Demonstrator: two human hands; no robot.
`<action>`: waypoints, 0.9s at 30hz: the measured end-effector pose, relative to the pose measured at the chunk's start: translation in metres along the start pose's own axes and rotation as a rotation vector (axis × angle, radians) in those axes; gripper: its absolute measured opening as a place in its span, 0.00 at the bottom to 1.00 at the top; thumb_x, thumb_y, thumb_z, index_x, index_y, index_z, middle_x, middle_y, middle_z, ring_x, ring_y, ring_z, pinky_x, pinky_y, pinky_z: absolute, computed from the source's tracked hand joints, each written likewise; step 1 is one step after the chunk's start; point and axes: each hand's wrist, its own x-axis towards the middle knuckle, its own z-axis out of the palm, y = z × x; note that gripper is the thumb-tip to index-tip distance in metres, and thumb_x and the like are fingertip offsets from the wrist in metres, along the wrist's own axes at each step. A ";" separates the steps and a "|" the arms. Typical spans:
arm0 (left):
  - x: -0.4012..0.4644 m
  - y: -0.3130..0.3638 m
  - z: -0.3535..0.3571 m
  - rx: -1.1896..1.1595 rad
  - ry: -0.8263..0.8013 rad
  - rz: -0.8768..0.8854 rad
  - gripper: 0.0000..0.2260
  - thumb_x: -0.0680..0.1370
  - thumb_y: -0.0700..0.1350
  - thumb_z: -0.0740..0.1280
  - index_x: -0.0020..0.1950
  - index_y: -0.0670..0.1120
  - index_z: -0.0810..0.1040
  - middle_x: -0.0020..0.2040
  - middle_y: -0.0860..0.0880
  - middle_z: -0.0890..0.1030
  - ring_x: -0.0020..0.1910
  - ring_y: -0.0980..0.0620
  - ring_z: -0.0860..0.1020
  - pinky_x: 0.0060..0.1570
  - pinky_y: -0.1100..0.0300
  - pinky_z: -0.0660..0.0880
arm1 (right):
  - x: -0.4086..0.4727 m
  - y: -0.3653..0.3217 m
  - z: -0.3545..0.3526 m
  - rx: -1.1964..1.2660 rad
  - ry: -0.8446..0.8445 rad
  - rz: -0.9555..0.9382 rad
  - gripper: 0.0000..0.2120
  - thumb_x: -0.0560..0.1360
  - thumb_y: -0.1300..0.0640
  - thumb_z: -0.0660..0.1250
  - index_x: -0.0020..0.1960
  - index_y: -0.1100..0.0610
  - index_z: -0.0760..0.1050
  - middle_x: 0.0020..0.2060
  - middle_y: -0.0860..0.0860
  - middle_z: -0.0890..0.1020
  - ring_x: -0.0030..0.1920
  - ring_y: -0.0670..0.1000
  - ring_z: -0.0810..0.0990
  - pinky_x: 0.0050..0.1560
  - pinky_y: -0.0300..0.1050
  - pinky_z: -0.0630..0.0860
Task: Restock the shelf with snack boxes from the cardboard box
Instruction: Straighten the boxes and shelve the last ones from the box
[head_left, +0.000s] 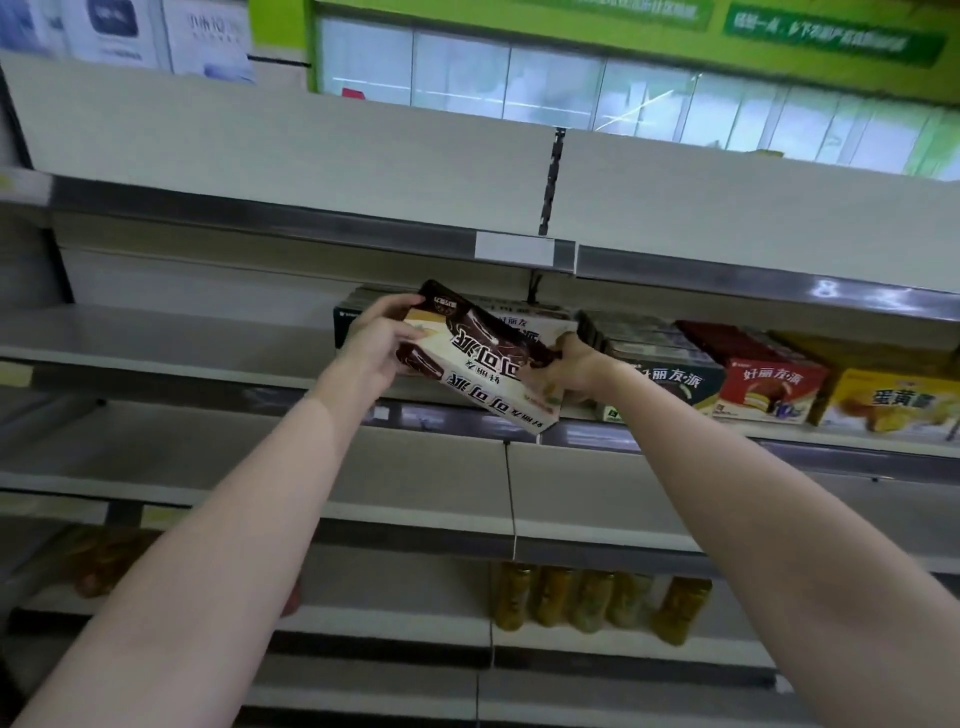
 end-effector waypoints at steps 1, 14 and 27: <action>-0.002 -0.001 -0.002 -0.015 -0.007 0.017 0.25 0.70 0.23 0.62 0.60 0.46 0.78 0.55 0.43 0.81 0.54 0.39 0.80 0.53 0.36 0.78 | -0.014 -0.008 0.003 0.066 0.015 -0.001 0.54 0.56 0.37 0.82 0.71 0.58 0.60 0.61 0.51 0.78 0.58 0.55 0.81 0.57 0.54 0.80; 0.003 0.013 0.006 -0.133 0.170 0.067 0.23 0.66 0.40 0.80 0.56 0.36 0.75 0.48 0.39 0.85 0.47 0.42 0.85 0.43 0.54 0.82 | -0.034 -0.037 0.022 0.070 0.099 -0.149 0.33 0.63 0.41 0.80 0.60 0.58 0.76 0.52 0.50 0.83 0.52 0.52 0.82 0.47 0.46 0.79; -0.015 0.018 0.018 0.781 -0.205 0.223 0.24 0.67 0.59 0.78 0.60 0.51 0.80 0.54 0.52 0.82 0.46 0.51 0.83 0.45 0.54 0.81 | -0.033 -0.083 0.019 -0.218 0.015 -0.328 0.43 0.63 0.50 0.82 0.74 0.50 0.67 0.64 0.52 0.78 0.63 0.55 0.77 0.63 0.52 0.75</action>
